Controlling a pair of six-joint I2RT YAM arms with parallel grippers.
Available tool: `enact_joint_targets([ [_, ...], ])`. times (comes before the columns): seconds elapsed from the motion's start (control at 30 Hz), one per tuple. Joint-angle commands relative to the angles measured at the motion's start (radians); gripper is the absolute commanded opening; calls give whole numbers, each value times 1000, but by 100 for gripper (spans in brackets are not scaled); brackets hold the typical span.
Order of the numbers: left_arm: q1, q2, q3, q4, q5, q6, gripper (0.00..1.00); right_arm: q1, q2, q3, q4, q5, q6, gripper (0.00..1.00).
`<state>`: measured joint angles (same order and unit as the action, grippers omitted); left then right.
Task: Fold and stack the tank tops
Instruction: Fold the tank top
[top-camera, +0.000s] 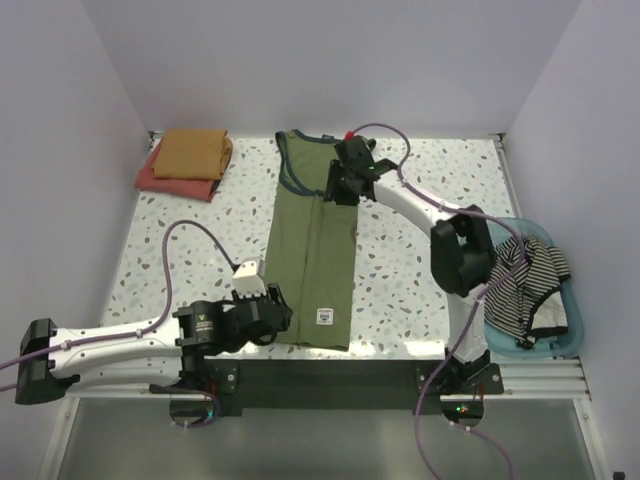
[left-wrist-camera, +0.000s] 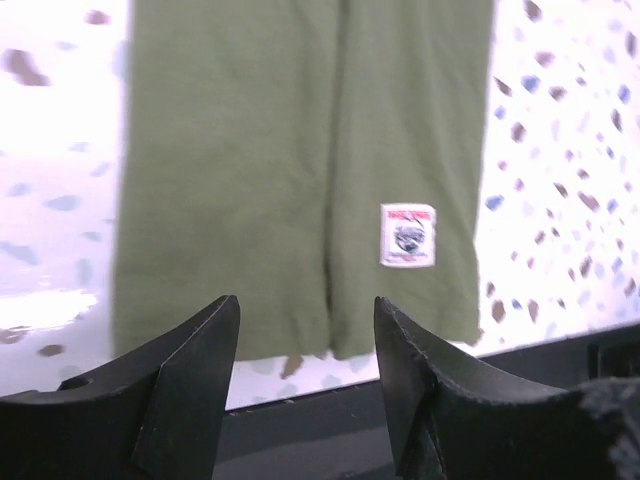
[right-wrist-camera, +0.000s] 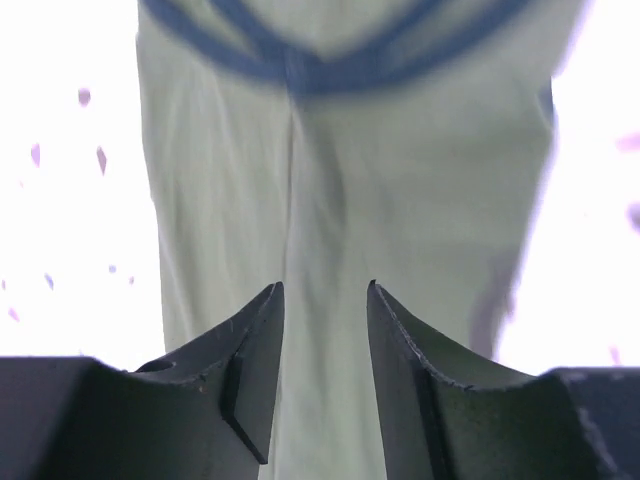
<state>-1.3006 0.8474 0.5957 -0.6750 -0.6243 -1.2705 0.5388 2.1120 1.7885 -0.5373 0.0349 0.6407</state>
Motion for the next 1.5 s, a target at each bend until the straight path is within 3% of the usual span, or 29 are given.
enact_joint_targets([
  [0.0, 92, -54, 29, -144, -52, -40, 61, 56, -262, -248, 45, 6, 31, 41],
  [0.17, 164, -151, -91, -130, 56, -70, 61, 225, -506, -635, 62, 71, 111, 38],
  [0.5, 169, -211, -258, -81, 143, -171, 59, 546, -845, -1084, 54, 212, 465, 40],
  [0.77, 169, -166, -312, -17, 173, -204, 58, 677, -874, -1195, 134, 243, 620, 40],
  [1.23, 169, -108, -327, -34, 163, -267, 46, 762, -914, -1282, 198, 295, 755, 40],
  [1.33, 169, -68, -317, -25, 163, -264, 40, 764, -902, -1293, 220, 293, 761, 40],
  [1.47, 169, -41, -304, -14, 163, -245, 24, 770, -882, -1308, 235, 315, 775, 40],
])
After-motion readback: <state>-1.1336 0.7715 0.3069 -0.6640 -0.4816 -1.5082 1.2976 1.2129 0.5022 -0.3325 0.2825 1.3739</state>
